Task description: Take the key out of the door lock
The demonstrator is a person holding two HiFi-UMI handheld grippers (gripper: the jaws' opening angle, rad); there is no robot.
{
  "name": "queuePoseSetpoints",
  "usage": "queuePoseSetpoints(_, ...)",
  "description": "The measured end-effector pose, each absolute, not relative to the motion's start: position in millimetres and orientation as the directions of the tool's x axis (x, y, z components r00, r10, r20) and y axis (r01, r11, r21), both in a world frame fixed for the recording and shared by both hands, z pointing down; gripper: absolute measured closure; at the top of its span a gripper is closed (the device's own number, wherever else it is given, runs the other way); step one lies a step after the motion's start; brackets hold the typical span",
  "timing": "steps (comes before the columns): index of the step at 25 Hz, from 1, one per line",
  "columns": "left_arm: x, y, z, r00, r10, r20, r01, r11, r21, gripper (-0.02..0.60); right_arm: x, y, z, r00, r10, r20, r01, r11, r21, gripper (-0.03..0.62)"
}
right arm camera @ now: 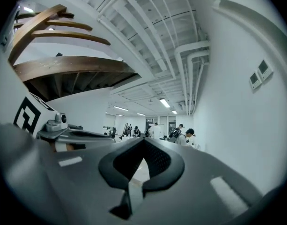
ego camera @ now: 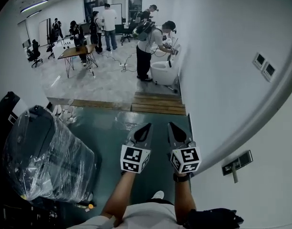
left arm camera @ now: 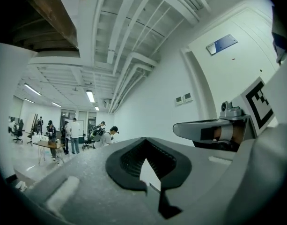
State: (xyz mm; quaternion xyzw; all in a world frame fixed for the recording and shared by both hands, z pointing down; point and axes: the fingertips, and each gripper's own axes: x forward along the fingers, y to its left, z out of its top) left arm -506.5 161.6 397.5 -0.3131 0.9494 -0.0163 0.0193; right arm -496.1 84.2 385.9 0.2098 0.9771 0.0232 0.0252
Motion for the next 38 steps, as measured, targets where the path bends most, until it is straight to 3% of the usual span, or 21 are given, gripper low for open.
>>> queuePoseSetpoints(7,-554,-1,402,-0.614,-0.789,-0.001,-0.788,0.614,-0.039,0.581,-522,-68,386,-0.982,0.185,-0.049,0.182,0.982,0.045,0.589)
queuePoseSetpoints(13,-546,-155,407,-0.317,-0.948,0.019,-0.948,0.317,-0.028,0.581,-493,-199,391,-0.995,-0.092,-0.047,-0.093,0.996,0.018,0.589)
queuePoseSetpoints(17,-507,-244,395,-0.031,-1.0,-0.001,-0.999,0.031,-0.025,0.581,-441,-267,374,-0.937,-0.34,-0.077,-0.343,0.939,0.029,0.589)
queuePoseSetpoints(20,-466,-297,392,0.195,-0.981,-0.002,-0.981,-0.194,-0.016,0.581,-397,-298,371,-0.847,-0.527,-0.07,-0.53,0.848,0.015,0.589)
queuePoseSetpoints(25,-426,-343,388,0.409,-0.913,-0.02,-0.913,-0.408,-0.02,0.58,-356,-317,369,-0.729,-0.681,-0.063,-0.683,0.73,0.012,0.589)
queuePoseSetpoints(26,-419,-349,389,0.452,-0.892,-0.03,-0.892,-0.451,-0.033,0.559,-348,-319,373,-0.701,-0.711,-0.052,-0.713,0.701,0.025,0.588)
queuePoseSetpoints(27,-413,-352,392,0.498,-0.866,-0.036,-0.867,-0.497,-0.043,0.433,-341,-319,382,-0.667,-0.744,-0.032,-0.745,0.666,0.051,0.589)
queuePoseSetpoints(28,-407,-353,399,0.542,-0.84,-0.039,-0.84,-0.54,-0.043,0.413,-334,-316,394,-0.63,-0.776,-0.005,-0.774,0.628,0.083,0.589)
queuePoseSetpoints(30,-403,-357,418,0.594,-0.804,-0.03,-0.804,-0.594,-0.018,0.374,-319,-303,431,-0.561,-0.825,0.058,-0.819,0.564,0.105,0.589)
queuePoseSetpoints(34,-401,-377,451,0.624,-0.781,0.006,-0.781,-0.624,0.033,0.374,-286,-275,514,-0.461,-0.872,0.167,-0.884,0.468,0.008,0.588)
queuePoseSetpoints(38,-385,-385,467,0.666,-0.746,0.009,-0.745,-0.665,0.044,0.376,-273,-257,589,-0.453,-0.854,0.256,-0.889,0.41,-0.206,0.588)
